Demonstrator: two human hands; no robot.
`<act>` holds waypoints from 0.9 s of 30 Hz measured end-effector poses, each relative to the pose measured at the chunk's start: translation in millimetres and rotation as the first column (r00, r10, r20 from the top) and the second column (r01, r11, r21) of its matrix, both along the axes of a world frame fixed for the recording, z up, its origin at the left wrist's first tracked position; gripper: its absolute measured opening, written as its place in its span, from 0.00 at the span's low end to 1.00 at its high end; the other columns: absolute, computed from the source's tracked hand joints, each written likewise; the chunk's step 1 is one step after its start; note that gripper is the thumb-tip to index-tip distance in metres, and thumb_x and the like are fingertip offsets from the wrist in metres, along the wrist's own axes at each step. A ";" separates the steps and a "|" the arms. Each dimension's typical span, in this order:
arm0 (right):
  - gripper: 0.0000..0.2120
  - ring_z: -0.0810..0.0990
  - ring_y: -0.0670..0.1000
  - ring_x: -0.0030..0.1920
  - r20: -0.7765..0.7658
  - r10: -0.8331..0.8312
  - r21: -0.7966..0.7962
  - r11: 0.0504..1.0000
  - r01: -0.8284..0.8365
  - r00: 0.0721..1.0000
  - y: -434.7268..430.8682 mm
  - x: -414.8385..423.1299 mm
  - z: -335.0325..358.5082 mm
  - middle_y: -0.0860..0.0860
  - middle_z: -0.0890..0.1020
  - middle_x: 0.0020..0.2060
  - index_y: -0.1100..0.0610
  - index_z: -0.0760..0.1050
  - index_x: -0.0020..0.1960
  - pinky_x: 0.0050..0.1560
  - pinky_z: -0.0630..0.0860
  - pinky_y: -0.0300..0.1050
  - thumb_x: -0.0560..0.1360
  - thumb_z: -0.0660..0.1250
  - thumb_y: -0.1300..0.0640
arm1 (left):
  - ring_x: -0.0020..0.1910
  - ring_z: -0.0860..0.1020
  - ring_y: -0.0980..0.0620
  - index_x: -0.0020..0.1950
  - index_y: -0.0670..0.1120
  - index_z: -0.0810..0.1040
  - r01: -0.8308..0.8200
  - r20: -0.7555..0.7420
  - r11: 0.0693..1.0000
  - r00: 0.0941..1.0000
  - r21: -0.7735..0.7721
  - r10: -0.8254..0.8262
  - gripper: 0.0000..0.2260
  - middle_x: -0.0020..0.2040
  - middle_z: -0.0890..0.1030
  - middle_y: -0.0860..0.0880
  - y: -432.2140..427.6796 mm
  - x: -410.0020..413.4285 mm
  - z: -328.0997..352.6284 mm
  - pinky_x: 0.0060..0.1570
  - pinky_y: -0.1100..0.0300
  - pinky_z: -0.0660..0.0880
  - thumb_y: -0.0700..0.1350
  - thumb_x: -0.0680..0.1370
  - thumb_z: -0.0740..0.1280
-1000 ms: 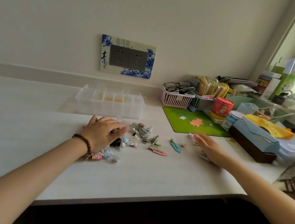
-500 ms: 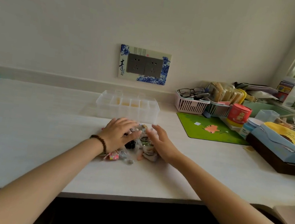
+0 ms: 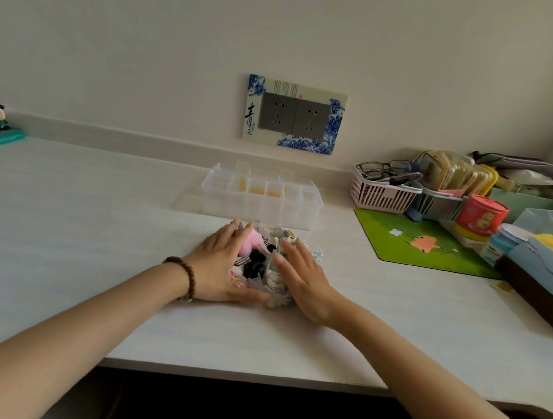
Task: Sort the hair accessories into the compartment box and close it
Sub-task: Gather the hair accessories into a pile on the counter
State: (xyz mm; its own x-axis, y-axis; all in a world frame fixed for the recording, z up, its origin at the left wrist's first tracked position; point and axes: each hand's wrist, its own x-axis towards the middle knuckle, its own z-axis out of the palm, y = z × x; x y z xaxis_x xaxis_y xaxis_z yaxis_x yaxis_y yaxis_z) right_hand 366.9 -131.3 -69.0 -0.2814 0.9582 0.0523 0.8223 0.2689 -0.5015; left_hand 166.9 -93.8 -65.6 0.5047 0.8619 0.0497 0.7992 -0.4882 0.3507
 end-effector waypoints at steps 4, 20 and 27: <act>0.27 0.50 0.49 0.75 -0.263 -0.069 0.086 0.992 0.095 0.962 20.5 17.0 25.2 0.49 0.54 0.76 0.46 0.58 0.73 0.74 0.50 0.53 0.77 0.48 0.39 | 0.73 0.40 0.52 0.73 0.57 0.39 0.017 0.012 0.999 1.000 0.045 -0.018 0.57 0.75 0.39 0.52 13.3 -7.0 20.6 0.72 0.47 0.46 0.82 0.52 0.52; 0.36 0.71 0.50 0.67 -0.371 -0.112 -0.120 0.990 0.072 0.922 54.1 1.6 10.6 0.51 0.73 0.68 0.49 0.70 0.67 0.71 0.62 0.49 0.73 0.41 0.30 | 0.24 0.70 0.61 0.63 0.51 0.70 0.062 0.209 0.996 0.977 -0.058 -0.049 0.31 0.39 0.74 0.57 36.0 25.6 32.7 0.31 0.67 0.68 0.69 0.71 0.47; 0.38 0.70 0.47 0.66 -0.385 -0.037 -0.125 0.992 -0.013 0.922 41.8 5.1 6.0 0.48 0.73 0.67 0.49 0.69 0.68 0.71 0.63 0.50 0.70 0.42 0.27 | 0.43 0.72 0.65 0.67 0.51 0.68 0.081 0.150 0.994 0.985 0.067 -0.090 0.39 0.56 0.74 0.55 24.1 18.3 23.3 0.47 0.65 0.69 0.73 0.69 0.39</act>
